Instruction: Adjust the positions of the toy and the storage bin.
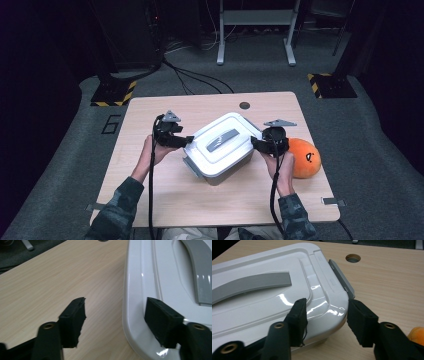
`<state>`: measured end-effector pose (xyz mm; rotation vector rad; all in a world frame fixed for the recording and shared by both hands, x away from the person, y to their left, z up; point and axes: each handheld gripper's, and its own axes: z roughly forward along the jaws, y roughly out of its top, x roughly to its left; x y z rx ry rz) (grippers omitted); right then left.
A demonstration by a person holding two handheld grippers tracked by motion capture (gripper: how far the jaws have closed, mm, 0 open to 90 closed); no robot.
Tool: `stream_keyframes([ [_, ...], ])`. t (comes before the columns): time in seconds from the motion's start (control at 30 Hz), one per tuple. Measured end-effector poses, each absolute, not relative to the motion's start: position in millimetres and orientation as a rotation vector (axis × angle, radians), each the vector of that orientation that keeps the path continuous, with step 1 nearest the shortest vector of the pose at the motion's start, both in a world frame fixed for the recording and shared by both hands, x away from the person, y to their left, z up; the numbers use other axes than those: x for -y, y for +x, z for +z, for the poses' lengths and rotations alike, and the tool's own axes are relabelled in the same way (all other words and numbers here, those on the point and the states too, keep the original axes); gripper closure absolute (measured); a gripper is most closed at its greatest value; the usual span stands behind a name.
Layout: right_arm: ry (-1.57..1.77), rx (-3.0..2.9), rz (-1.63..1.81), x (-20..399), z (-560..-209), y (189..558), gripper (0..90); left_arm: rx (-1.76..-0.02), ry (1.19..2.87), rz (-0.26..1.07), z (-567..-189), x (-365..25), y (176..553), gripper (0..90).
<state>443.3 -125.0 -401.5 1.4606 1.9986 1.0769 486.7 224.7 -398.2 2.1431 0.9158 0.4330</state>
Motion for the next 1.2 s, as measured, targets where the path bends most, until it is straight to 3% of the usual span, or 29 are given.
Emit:
stream_keyframes([
  [0.07, 1.444, -1.976, 1.096, 126, -404, 443, 35.5, -0.924, 2.139, 0.426, -398, -225, 486, 21.2],
  [0.23, 1.379, -1.938, 1.159, 131, -403, 431, 16.3, -0.939, 2.122, 0.454, -395, -228, 483, 12.9],
  [0.43, 1.31, -1.967, 1.177, 133, -402, 410, 8.6, -0.94, 2.113, 0.459, -393, -229, 482, 3.0],
  [0.67, 1.264, -1.985, 1.179, 132, -415, 386, 1.0, -0.921, 2.082, 0.473, -390, -227, 478, 0.6],
  [0.93, 1.228, -2.021, 1.176, 126, -449, 364, 0.0, -0.886, 2.091, 0.541, -383, -220, 473, 0.0],
  [1.2, 1.279, -2.098, 1.114, 125, -494, 366, 0.0, -0.861, 2.097, 0.453, -379, -208, 472, 4.7],
])
